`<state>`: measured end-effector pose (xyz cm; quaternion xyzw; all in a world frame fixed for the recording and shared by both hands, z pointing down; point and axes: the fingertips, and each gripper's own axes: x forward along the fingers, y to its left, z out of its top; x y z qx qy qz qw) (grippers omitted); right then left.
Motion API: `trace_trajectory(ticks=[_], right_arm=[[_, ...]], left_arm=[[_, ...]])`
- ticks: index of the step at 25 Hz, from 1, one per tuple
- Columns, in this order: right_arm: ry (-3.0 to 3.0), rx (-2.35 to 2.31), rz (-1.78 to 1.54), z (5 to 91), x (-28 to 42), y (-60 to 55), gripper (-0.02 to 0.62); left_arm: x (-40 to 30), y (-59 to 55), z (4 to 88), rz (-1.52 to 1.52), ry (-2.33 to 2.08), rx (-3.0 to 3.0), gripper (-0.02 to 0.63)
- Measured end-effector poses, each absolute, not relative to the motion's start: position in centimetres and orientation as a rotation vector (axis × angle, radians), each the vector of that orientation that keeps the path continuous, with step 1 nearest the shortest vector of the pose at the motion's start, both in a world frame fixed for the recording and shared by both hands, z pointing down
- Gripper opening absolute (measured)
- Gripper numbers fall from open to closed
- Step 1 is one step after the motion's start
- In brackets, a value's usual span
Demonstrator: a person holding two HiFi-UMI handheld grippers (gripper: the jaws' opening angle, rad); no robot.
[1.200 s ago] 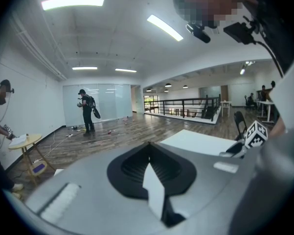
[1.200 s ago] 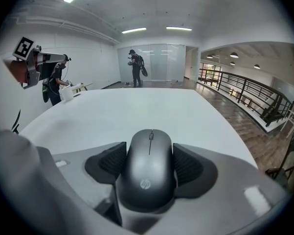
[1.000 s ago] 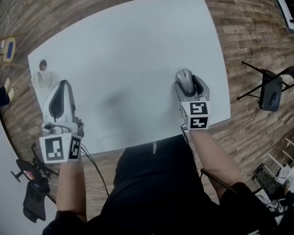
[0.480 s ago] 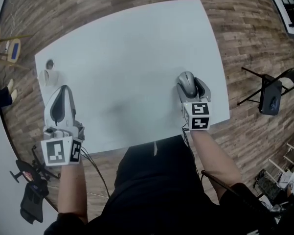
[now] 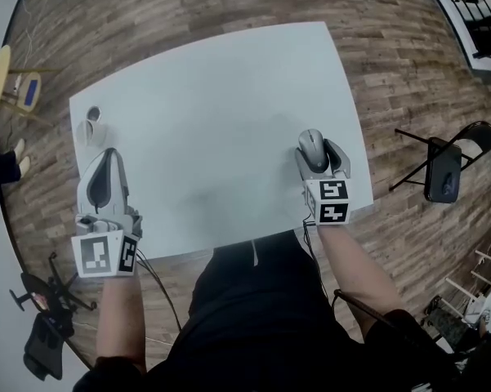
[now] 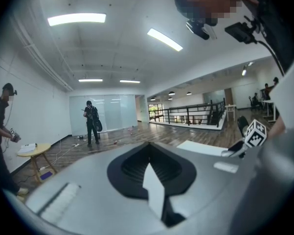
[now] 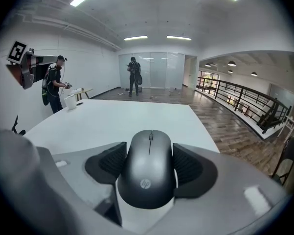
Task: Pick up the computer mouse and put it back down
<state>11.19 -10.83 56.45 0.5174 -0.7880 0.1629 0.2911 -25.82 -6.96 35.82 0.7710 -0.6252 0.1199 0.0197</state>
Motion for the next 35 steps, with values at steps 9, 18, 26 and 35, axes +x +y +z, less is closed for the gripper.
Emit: trace_trajectory(ticks=[9,18,26,35], right_arm=[[-2.135,1.4,0.362,53.0,10.6,-11.4,0.298],[-2.175,1.453,0.281,48.4,10.6,-12.4,0.298],[-2.225,1.49,0.222,44.2,11.1,-12.6,0.298],[-2.256,1.486,0.221,42.7,11.3,-12.5,0.298]], left_arm=[[-25.8,-6.9,33.8,0.301,-1.949,2.437,0.003],[-22.6,-7.7,32.4,0.225,-1.882,2.547,0.003],[-22.7,-7.7,30.7,0.17,-1.922,2.56,0.003],[-23.9,-6.6,29.8,0.169,-1.995,2.539,0.003]])
